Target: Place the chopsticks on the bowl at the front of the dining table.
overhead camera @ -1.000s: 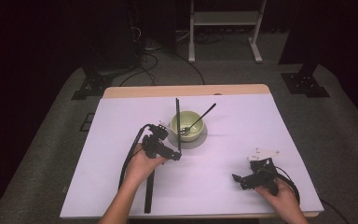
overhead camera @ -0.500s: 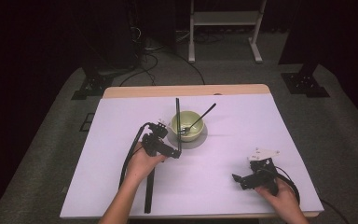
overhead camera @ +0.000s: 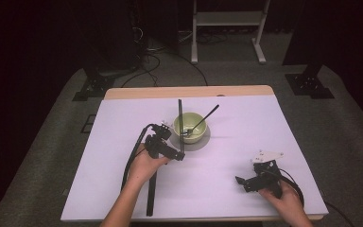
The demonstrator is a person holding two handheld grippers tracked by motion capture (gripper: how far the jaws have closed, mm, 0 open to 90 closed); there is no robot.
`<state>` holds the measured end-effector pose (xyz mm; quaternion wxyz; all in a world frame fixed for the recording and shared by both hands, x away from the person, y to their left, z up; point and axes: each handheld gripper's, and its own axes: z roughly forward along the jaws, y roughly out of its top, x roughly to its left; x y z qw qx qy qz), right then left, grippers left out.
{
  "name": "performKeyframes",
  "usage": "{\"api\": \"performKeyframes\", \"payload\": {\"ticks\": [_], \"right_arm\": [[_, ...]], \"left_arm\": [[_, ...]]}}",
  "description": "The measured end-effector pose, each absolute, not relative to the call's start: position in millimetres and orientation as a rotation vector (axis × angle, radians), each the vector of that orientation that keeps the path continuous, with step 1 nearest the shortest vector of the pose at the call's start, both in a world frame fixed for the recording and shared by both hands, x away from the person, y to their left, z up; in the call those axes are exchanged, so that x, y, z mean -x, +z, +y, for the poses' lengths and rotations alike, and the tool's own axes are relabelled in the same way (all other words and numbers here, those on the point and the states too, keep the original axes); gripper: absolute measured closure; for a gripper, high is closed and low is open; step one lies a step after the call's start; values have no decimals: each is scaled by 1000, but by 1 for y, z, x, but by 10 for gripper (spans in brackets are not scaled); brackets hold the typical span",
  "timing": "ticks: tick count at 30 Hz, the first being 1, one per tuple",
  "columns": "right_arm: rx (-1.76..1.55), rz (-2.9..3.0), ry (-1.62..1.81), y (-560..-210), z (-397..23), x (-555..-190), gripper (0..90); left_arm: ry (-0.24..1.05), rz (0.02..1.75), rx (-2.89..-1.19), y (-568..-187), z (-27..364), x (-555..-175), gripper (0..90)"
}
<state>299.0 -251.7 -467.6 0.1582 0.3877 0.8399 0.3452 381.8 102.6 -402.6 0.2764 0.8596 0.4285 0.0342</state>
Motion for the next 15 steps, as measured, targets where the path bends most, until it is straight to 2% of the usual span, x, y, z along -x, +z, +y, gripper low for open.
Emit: {"api": "performKeyframes", "payload": {"ticks": [15], "right_arm": [[-1107, 2402, 987, -468, -252, -299, 0]], "left_arm": [[92, 1120, -2309, -395, 104, -372, 0]]}}
